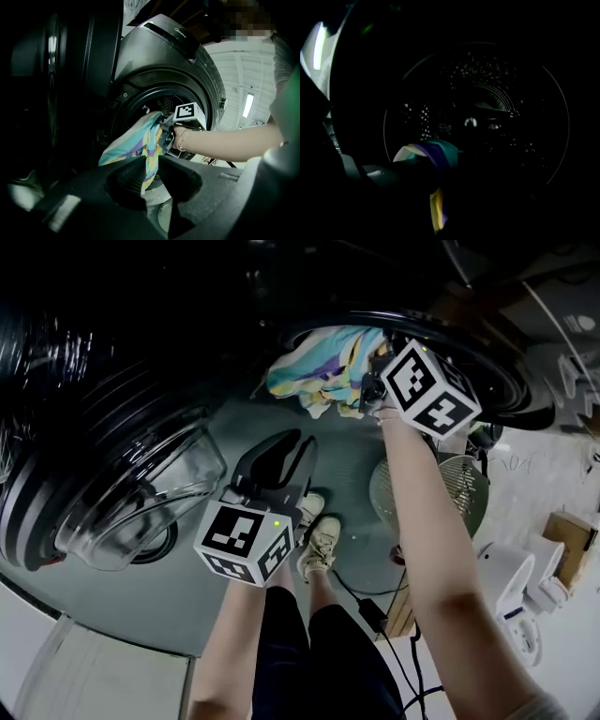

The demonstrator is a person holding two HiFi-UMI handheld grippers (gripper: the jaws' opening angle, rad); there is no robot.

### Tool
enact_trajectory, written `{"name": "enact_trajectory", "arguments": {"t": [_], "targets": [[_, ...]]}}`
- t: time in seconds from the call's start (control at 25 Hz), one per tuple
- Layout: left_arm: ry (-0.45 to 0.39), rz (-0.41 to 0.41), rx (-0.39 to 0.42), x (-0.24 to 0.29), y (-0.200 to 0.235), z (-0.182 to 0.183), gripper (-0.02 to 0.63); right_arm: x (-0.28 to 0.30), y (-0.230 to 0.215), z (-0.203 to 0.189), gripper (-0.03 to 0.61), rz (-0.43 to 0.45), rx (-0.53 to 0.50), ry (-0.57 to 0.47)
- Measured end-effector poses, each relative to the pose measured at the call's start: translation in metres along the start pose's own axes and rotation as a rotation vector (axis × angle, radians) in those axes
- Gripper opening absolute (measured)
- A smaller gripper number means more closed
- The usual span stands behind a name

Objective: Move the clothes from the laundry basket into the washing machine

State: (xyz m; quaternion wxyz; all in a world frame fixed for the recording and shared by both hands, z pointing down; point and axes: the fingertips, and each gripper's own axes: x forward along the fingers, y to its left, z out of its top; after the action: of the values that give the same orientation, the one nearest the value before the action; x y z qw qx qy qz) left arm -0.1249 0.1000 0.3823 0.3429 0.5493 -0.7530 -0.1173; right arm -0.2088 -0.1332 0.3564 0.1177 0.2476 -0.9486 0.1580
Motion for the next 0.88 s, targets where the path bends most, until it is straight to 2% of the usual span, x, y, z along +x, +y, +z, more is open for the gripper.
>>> {"name": "enact_trajectory", "arguments": {"t": [0.08,0.16,0.24,0.28,0.4,0.52,0.68,0.88], "targets": [[0.001,0.008,-0.007,0.003,0.004,-0.001,0.091,0.007,-0.011,-0.018,0.090,-0.045,-0.006,0.074],[0.010,0.013,-0.013,0.008,0.005,-0.006,0.091,0.007,-0.021,-0.035,0.156,-0.072,-0.004,0.132],[0.025,0.012,-0.017,0.013,0.005,-0.012,0.091,0.004,-0.028,-0.050,0.290,-0.079,0.009,0.177],[0.033,0.011,-0.018,0.016,0.005,-0.015,0.091,0.002,-0.031,-0.056,0.336,-0.079,0.016,0.194],[0.051,0.010,-0.019,0.022,0.004,-0.022,0.091,-0.008,-0.033,-0.062,0.392,-0.059,0.025,0.213],[0.059,0.012,-0.020,0.023,0.003,-0.027,0.091,-0.026,-0.024,-0.064,0.420,-0.014,0.027,0.209],[0.077,0.021,-0.033,0.019,0.005,-0.034,0.091,-0.060,-0.003,-0.092,0.467,0.059,0.043,0.268],[0.078,0.077,-0.033,0.013,0.019,-0.038,0.088,-0.088,0.005,-0.152,0.552,-0.012,0.109,0.375]]}}
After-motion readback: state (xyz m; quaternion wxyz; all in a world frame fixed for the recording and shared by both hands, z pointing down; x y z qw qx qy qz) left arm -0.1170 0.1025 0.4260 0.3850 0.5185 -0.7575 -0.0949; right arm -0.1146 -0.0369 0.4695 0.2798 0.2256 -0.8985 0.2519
